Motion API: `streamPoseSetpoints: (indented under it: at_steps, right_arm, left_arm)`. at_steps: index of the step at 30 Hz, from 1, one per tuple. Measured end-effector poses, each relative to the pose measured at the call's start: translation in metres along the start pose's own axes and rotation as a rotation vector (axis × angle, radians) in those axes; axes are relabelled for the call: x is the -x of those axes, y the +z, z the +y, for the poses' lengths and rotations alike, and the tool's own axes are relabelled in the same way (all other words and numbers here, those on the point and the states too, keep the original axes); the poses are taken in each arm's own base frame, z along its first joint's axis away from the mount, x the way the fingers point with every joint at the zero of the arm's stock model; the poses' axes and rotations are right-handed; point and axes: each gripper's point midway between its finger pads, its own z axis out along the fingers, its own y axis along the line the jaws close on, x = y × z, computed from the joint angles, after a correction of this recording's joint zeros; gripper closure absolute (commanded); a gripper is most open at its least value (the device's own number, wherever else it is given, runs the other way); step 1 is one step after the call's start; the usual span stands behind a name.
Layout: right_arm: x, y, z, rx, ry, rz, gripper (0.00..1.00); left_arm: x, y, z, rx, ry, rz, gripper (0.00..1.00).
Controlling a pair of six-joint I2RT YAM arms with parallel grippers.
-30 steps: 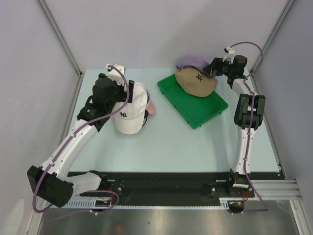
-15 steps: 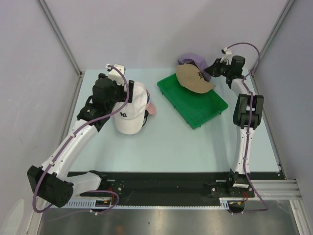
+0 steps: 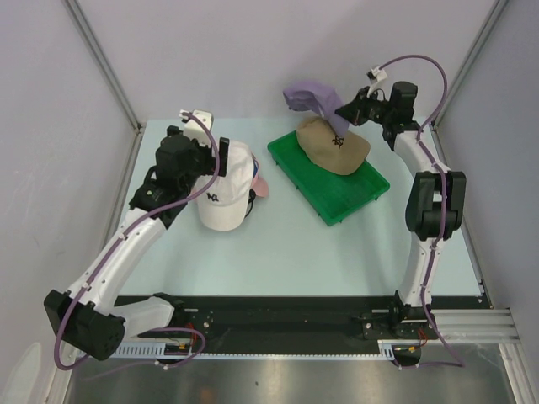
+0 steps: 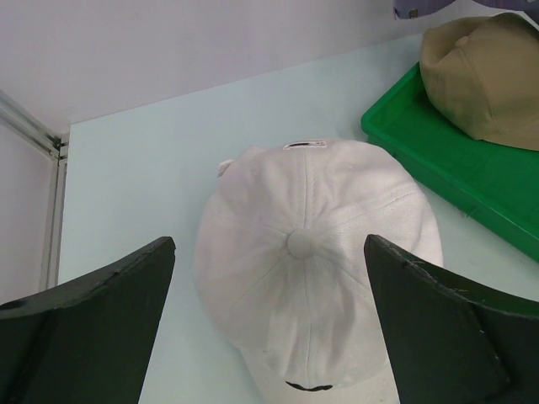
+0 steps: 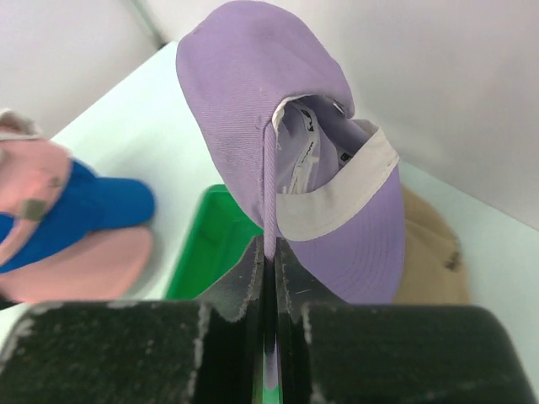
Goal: Stack the hats
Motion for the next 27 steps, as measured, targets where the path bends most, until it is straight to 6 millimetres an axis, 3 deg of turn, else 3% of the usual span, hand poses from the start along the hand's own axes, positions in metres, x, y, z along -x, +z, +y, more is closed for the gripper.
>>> streamPoseSetpoints:
  at_steps: [6, 10, 14, 19, 23, 27]
  right_arm:
    - [0.01, -0.012, 0.06, 0.049, 0.02, -0.004, 1.0]
    - [0.023, -0.031, 0.098, 0.03, 0.063, -0.02, 1.0]
    - [0.059, -0.061, 0.154, 0.032, 0.082, -0.092, 1.0]
    - [0.091, -0.117, 0.231, 0.108, 0.176, -0.217, 1.0]
    - [0.094, -0.149, 0.27, 0.182, 0.282, -0.271, 1.0]
    - [0.081, -0.157, 0.295, 0.243, 0.375, -0.226, 1.0]
  left_arm:
    - [0.003, -0.004, 0.001, -0.001, -0.003, -0.013, 0.0]
    - [0.008, -0.012, 0.002, -0.007, -0.01, -0.037, 0.0]
    - [0.025, -0.03, 0.005, -0.014, -0.025, -0.107, 0.0]
    - [0.05, -0.053, 0.012, -0.048, -0.069, -0.211, 0.0]
    - [0.066, -0.064, 0.006, -0.155, -0.118, -0.287, 0.0]
    - [0.085, -0.081, -0.019, -0.336, -0.147, -0.362, 0.0]
